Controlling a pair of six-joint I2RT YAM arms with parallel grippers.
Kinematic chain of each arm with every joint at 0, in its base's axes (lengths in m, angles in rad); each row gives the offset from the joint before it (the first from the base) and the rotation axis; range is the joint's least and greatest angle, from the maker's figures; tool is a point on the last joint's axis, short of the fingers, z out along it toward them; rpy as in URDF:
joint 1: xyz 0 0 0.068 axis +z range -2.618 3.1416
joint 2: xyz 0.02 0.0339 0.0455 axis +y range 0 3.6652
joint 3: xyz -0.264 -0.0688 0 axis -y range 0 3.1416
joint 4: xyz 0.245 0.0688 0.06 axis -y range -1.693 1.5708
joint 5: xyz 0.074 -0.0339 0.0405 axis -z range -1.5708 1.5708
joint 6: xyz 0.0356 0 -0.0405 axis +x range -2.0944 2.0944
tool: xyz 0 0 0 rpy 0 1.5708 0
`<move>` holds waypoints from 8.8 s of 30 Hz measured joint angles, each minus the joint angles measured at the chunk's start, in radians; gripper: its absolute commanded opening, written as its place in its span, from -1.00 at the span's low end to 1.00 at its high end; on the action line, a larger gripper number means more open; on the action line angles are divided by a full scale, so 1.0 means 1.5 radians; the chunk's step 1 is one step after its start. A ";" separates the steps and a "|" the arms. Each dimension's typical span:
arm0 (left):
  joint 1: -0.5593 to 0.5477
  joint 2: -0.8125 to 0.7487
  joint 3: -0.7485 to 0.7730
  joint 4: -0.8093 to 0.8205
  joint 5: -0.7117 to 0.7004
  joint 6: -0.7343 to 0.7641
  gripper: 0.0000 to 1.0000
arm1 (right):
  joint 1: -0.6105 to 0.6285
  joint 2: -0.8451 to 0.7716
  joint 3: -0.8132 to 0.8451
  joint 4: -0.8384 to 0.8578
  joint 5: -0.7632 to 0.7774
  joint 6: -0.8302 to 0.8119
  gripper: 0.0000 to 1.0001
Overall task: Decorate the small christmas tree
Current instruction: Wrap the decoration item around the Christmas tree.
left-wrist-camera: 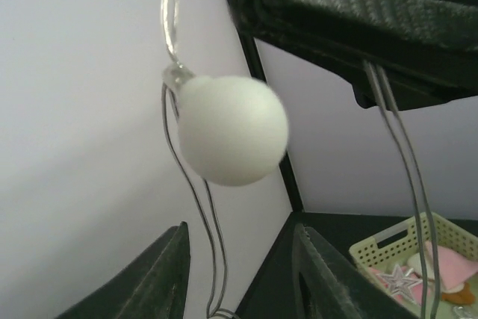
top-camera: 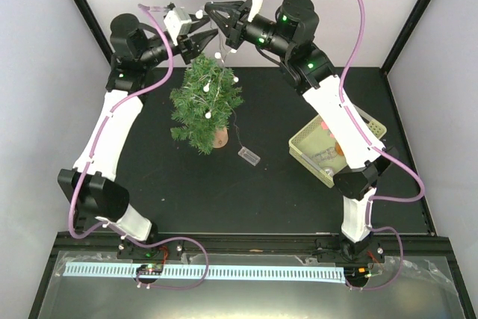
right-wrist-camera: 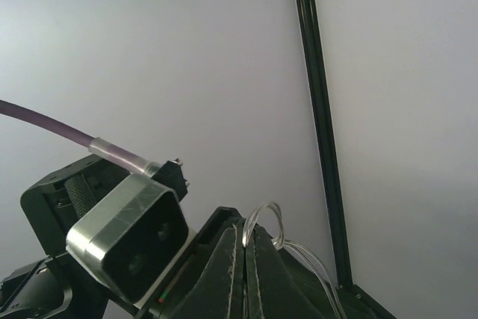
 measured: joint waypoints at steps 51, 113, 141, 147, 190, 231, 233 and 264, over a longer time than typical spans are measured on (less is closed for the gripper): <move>0.105 -0.198 -0.355 0.234 -0.473 0.085 -0.97 | 0.050 0.093 -0.066 0.020 -0.061 0.046 -0.98; 0.277 -0.264 -0.370 -0.280 -0.025 -0.347 0.00 | 0.091 -0.021 -0.178 -0.239 -0.163 -0.219 -0.98; 0.240 -0.122 -0.290 -0.236 0.148 -0.360 -0.97 | 0.094 -0.021 -0.184 -0.235 -0.139 -0.229 -0.98; 0.239 -0.110 -0.276 -0.228 0.153 -0.362 -0.97 | 0.094 -0.022 -0.196 -0.222 -0.138 -0.226 -0.98; 0.241 -0.141 -0.330 -0.157 -0.213 -0.347 -0.97 | 0.094 -0.031 -0.295 -0.139 -0.042 -0.165 -0.98; 0.251 -0.227 -0.495 -0.112 -0.097 -0.405 -0.97 | 0.115 -0.143 -0.466 -0.098 -0.017 -0.187 -0.98; 0.251 -0.227 -0.495 -0.112 -0.089 -0.407 -0.97 | 0.119 -0.155 -0.485 -0.096 -0.012 -0.189 -0.98; 0.251 -0.218 -0.532 -0.119 -0.036 -0.399 -0.94 | 0.183 -0.255 -0.721 0.004 0.173 -0.174 -0.92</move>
